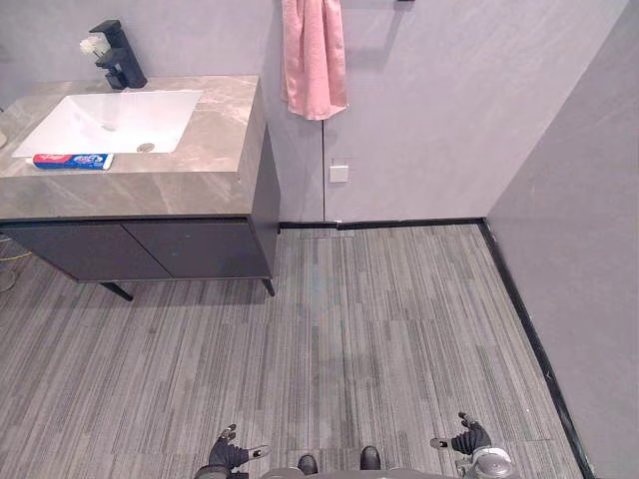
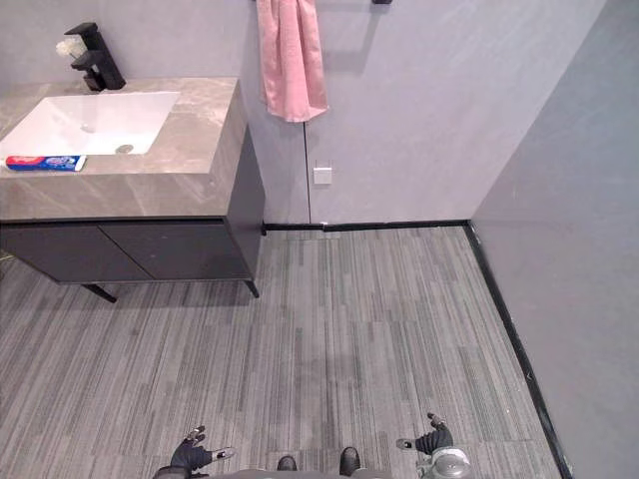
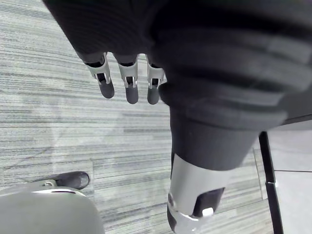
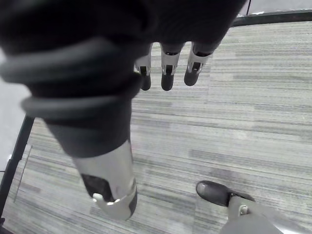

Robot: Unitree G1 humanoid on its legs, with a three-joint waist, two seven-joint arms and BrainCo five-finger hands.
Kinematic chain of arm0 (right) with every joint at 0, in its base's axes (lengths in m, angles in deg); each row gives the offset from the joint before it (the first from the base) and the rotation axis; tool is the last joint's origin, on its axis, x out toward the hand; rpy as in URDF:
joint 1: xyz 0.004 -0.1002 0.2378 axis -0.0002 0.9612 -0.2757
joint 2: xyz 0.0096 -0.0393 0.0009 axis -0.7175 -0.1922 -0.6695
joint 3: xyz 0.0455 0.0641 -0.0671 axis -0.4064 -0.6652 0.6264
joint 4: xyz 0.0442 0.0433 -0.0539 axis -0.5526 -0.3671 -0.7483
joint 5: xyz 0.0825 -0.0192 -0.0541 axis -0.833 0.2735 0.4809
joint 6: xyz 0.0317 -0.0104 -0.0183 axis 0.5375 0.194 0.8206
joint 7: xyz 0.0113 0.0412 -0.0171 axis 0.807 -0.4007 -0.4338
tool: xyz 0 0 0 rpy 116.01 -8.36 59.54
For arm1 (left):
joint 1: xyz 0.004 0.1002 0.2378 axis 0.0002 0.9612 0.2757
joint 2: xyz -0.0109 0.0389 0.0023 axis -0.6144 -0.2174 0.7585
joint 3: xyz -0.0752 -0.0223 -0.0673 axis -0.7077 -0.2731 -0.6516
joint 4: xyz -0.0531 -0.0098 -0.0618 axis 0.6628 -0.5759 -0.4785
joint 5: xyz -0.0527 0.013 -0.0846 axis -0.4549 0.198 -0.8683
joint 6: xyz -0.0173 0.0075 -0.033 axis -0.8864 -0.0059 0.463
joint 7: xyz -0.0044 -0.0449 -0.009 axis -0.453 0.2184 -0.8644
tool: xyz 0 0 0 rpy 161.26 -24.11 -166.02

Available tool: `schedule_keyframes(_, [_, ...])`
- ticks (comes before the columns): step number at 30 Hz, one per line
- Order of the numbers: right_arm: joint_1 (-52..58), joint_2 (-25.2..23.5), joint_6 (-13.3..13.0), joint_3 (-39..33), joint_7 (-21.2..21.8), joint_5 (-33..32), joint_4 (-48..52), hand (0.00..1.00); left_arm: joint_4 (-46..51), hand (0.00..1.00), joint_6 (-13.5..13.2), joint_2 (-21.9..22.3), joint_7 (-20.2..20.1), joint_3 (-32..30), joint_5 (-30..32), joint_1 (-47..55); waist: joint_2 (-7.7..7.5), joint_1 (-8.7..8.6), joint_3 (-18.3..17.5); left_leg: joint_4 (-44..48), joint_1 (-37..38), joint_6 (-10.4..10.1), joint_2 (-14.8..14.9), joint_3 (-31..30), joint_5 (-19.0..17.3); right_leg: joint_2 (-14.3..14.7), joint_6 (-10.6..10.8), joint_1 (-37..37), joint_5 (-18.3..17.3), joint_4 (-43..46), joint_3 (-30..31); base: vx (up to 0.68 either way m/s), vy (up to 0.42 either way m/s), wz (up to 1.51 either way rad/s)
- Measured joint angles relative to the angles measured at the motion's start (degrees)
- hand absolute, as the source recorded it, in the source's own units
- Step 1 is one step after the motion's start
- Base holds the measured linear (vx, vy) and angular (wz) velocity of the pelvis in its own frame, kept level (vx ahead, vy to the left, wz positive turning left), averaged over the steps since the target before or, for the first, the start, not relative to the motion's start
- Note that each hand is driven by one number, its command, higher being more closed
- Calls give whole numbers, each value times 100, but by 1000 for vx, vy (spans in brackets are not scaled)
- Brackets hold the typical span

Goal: Organize washtable

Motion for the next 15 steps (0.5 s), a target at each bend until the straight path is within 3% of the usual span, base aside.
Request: schedule_keyframes(15, [4,88,10,-5,8,-4,4,0,90,0,-12,-118,-25,-168,8,6,5,-33,-6,16,8,28,11,36,-20,9,0,-19,-1,-14,6,-29,-8,0])
